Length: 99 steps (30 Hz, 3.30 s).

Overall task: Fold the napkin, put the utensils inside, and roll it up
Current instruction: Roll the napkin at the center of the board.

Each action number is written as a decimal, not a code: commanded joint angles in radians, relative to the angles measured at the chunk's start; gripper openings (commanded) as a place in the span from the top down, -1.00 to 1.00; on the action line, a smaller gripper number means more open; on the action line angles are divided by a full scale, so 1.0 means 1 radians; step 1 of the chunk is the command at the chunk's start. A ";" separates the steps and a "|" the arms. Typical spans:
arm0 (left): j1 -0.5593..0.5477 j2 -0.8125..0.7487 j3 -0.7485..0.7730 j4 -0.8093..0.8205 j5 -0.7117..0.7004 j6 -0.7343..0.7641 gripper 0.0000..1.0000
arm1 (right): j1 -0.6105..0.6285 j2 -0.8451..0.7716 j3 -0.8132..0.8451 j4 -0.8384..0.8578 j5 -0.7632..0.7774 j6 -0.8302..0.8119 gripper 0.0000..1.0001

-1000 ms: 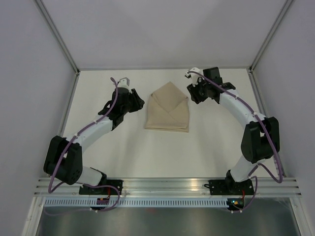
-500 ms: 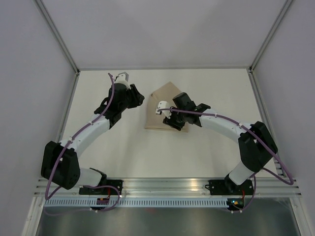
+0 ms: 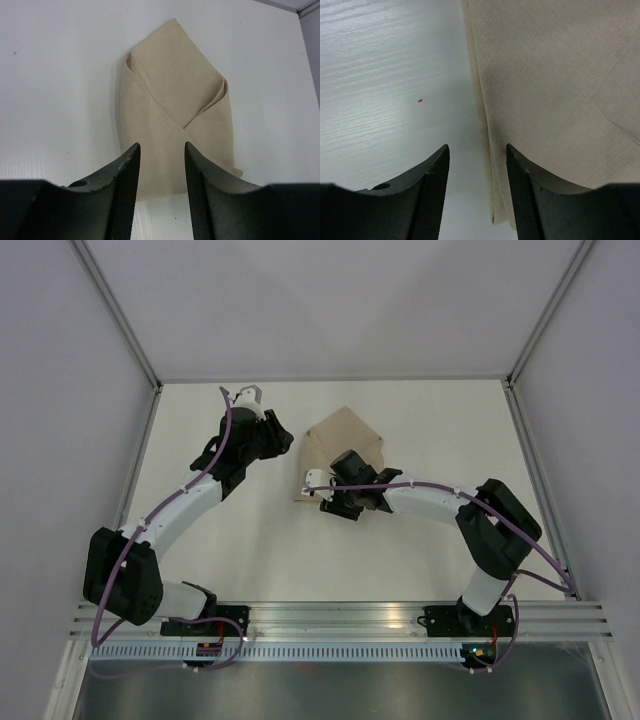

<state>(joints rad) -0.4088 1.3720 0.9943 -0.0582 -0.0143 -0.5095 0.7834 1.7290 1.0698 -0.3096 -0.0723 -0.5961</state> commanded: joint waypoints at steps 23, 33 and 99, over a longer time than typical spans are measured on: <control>0.007 0.047 0.087 -0.003 0.086 0.035 0.08 | 0.002 0.053 -0.017 0.063 0.124 -0.021 -0.15; 0.007 0.049 0.058 0.026 0.106 0.046 0.08 | -0.041 0.081 -0.024 0.072 0.077 -0.036 -0.11; -0.426 0.216 -0.384 0.865 -0.046 0.873 0.07 | -0.355 0.438 0.337 -0.638 -0.460 -0.352 0.77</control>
<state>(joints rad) -0.8131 1.5528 0.5301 0.8261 -0.0769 0.2276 0.4515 2.0613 1.4319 -0.7444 -0.6048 -0.8761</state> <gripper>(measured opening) 0.455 0.245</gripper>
